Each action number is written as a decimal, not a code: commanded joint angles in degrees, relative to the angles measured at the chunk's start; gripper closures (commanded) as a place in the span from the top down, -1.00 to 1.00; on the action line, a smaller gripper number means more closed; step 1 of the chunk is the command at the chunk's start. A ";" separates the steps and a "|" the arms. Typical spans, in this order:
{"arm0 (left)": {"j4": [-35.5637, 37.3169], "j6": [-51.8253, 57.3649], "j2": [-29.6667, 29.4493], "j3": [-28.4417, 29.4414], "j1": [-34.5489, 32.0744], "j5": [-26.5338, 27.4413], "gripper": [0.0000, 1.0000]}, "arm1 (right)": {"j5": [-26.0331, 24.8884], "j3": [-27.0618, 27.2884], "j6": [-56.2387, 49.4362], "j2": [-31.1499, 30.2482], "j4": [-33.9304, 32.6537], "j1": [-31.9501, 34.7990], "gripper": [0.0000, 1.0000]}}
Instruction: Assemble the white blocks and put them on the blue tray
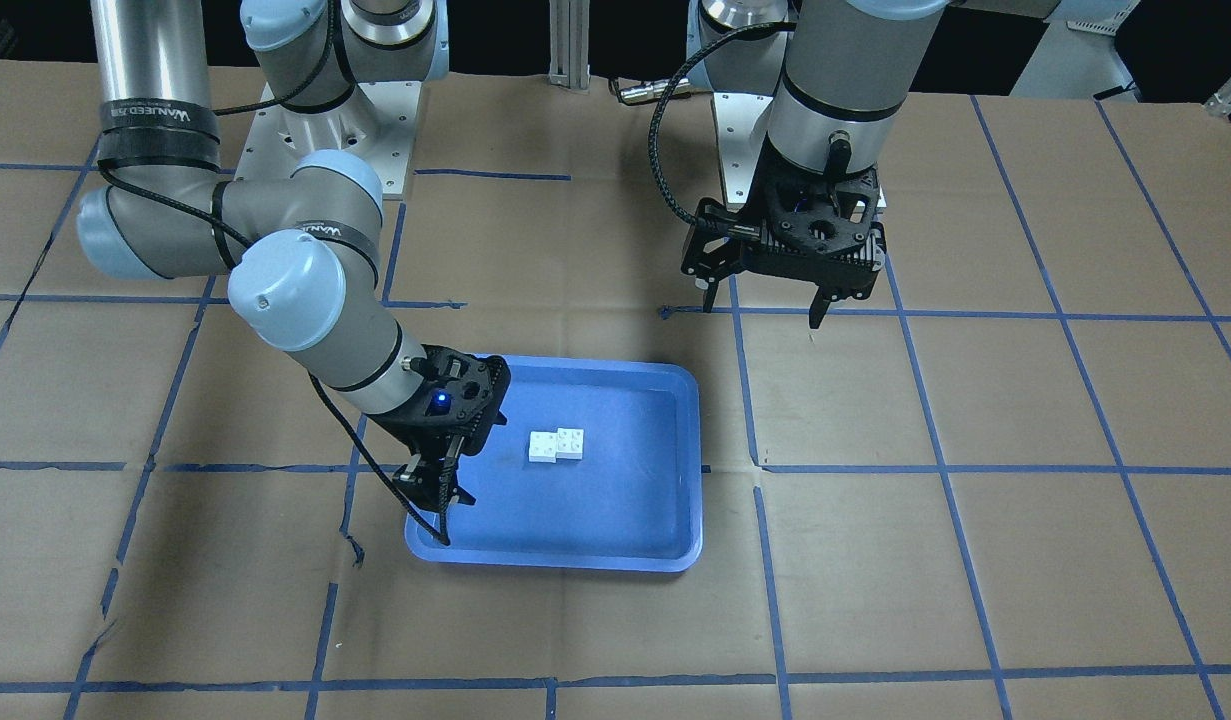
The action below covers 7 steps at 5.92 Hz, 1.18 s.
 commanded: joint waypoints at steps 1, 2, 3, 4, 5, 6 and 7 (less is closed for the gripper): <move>0.03 0.00 0.00 0.01 0.00 0.00 0.98 | -5.15 -5.27 9.47 -1.84 8.56 -2.52 0.99; -0.06 0.00 0.00 -0.07 0.00 0.00 0.98 | -5.08 -5.91 9.70 -1.94 10.26 -3.41 0.99; 0.03 0.00 0.00 0.10 0.00 0.00 0.98 | -5.25 -6.26 10.05 -2.03 10.19 -4.02 0.99; 0.03 0.00 0.00 0.10 0.00 0.00 0.98 | -6.12 -6.96 11.62 -2.72 11.32 -6.21 0.99; 0.03 0.00 0.00 -0.07 0.00 0.00 0.98 | -6.74 -8.27 16.51 -4.12 14.90 -9.27 0.99; 0.03 0.00 0.00 0.01 0.00 0.00 0.98 | -7.79 -9.94 23.08 -5.53 17.89 -10.70 1.00; 0.03 0.00 0.00 0.01 0.00 0.00 0.98 | -17.29 -11.69 33.50 -7.02 19.40 -10.80 1.00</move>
